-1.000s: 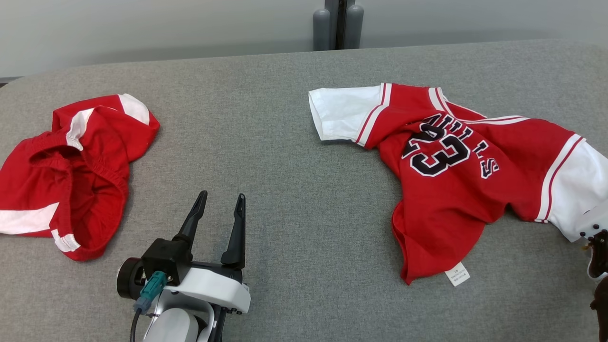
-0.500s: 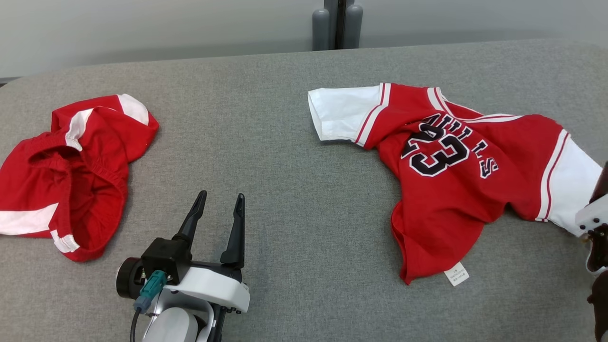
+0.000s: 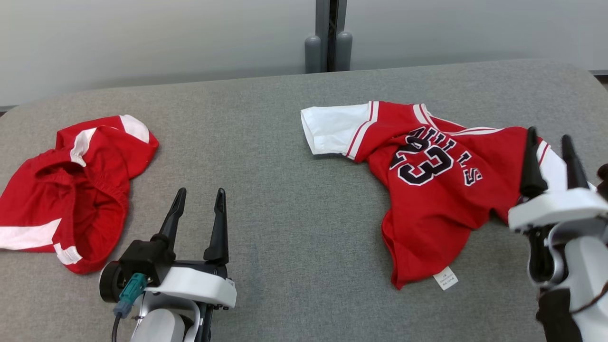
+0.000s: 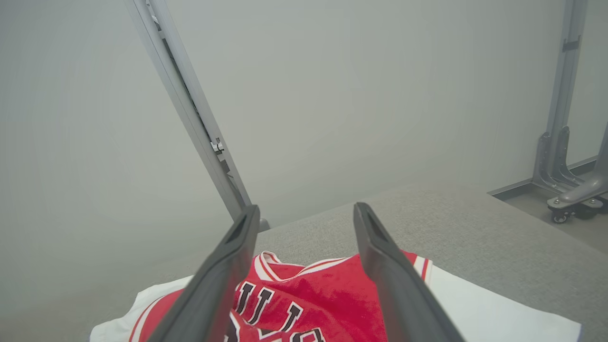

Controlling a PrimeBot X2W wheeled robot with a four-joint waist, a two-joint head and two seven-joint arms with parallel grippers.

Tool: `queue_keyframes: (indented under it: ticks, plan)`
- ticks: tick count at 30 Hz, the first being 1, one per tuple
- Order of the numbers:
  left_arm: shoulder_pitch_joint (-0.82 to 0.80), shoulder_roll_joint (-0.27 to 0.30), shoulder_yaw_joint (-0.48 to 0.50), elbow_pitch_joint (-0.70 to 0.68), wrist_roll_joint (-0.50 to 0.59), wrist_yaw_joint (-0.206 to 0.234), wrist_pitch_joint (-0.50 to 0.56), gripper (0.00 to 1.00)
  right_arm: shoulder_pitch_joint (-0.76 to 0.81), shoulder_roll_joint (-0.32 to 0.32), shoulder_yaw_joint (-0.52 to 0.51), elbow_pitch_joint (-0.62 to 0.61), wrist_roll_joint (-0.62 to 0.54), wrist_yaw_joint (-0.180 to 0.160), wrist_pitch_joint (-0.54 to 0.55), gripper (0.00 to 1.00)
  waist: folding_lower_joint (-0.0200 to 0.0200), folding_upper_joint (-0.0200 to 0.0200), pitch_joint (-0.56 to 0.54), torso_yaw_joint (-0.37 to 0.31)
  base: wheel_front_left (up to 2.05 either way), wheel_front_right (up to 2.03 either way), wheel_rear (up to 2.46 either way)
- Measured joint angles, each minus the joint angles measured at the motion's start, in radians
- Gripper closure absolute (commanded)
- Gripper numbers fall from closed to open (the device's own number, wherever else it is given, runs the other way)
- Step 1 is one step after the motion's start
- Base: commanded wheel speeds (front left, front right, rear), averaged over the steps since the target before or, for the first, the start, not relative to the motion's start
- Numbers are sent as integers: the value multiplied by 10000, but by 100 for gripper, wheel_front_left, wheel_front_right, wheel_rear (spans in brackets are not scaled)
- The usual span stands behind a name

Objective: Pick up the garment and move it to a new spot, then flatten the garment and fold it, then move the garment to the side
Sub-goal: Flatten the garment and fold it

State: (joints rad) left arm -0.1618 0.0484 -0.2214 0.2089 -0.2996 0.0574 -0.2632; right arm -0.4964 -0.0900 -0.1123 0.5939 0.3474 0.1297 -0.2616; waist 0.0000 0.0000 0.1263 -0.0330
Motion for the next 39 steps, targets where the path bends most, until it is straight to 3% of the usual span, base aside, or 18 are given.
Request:
queue_keyframes:
  ticks: [6,12,32,39]
  plan:
    - [264,0,92,-165,-38,-2,0,0,1694,-82,966,-2000,541,0,0,0,0,0,-180,-123,0,0,0]
    - [466,0,-13,-54,-104,-127,0,0,2859,104,1206,-2865,483,0,0,0,0,0,-232,-176,0,0,0]
    - [695,0,-27,107,-82,-314,0,0,4050,399,869,-3409,-81,0,0,0,0,0,-392,-87,0,0,0]
    - [695,0,-25,111,-31,-347,0,0,4370,410,2345,-3306,-117,0,0,0,0,0,-290,-5,0,0,0]
